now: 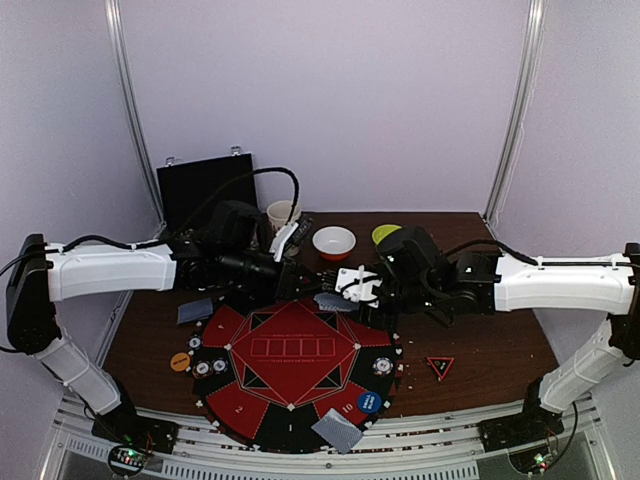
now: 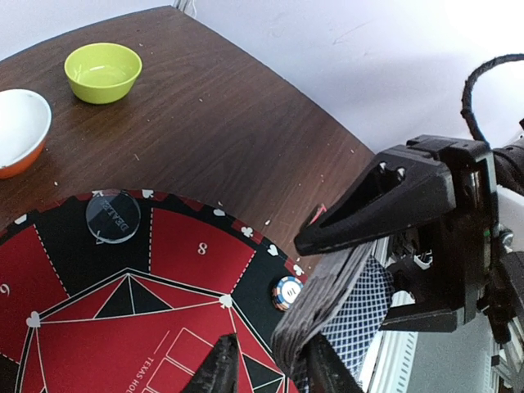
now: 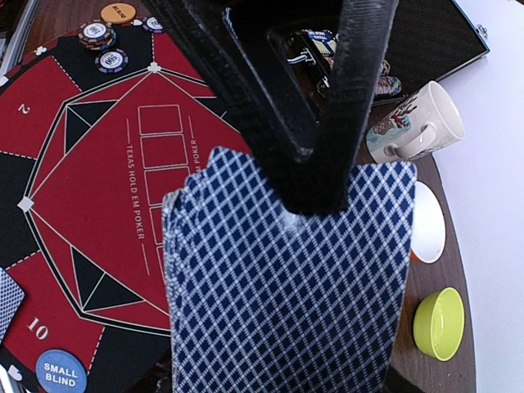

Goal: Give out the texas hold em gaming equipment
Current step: Pick up the poker card from the face-down deck piles.

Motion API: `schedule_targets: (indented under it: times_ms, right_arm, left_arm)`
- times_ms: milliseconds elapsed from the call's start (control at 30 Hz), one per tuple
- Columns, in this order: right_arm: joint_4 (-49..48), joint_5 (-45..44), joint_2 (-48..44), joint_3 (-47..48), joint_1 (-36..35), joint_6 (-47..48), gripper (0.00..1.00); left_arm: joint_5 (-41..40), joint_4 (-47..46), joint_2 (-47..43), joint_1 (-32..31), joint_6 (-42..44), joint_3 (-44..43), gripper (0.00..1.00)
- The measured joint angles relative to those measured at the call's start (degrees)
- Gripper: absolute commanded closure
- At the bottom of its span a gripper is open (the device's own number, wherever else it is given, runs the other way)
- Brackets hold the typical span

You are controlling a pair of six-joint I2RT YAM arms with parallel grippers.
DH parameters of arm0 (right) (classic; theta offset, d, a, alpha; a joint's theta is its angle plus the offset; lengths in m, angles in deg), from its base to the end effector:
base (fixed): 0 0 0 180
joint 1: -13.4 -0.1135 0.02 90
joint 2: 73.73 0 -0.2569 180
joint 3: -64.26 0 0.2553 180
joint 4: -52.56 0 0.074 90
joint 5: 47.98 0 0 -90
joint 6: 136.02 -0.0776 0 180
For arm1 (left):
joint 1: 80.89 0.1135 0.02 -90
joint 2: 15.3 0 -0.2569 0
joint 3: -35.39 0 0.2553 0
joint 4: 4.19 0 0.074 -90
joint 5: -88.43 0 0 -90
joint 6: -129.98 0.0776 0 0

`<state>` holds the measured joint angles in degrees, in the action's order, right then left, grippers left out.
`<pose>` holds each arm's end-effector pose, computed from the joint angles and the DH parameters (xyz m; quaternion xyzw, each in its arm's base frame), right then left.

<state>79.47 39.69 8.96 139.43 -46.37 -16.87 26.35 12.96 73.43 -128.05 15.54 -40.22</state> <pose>0.1867 0.3141 0.2492 -0.6128 0.6380 0.1057 0.4543 0.2359 -0.3078 0.2405 0.2835 0.8014 -0.4524 0.2696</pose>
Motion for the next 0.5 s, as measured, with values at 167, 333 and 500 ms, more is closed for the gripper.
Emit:
schedule_targets:
  times_ms: [167,333,500]
  right_arm:
    - [0.0,0.0,0.0,0.0,0.0,0.0,0.45]
    - [0.6,-0.3,0.0,0.0,0.0,0.0,0.45]
    - [0.6,-0.5,0.0,0.0,0.0,0.0,0.44]
  left_arm:
    - [1.7,0.1,0.0,0.0,0.1,-0.2,0.92]
    - [3.6,0.9,0.0,0.0,0.7,-0.3,1.0]
    - [3.9,1.4,-0.6,0.0,0.8,-0.2,1.0]
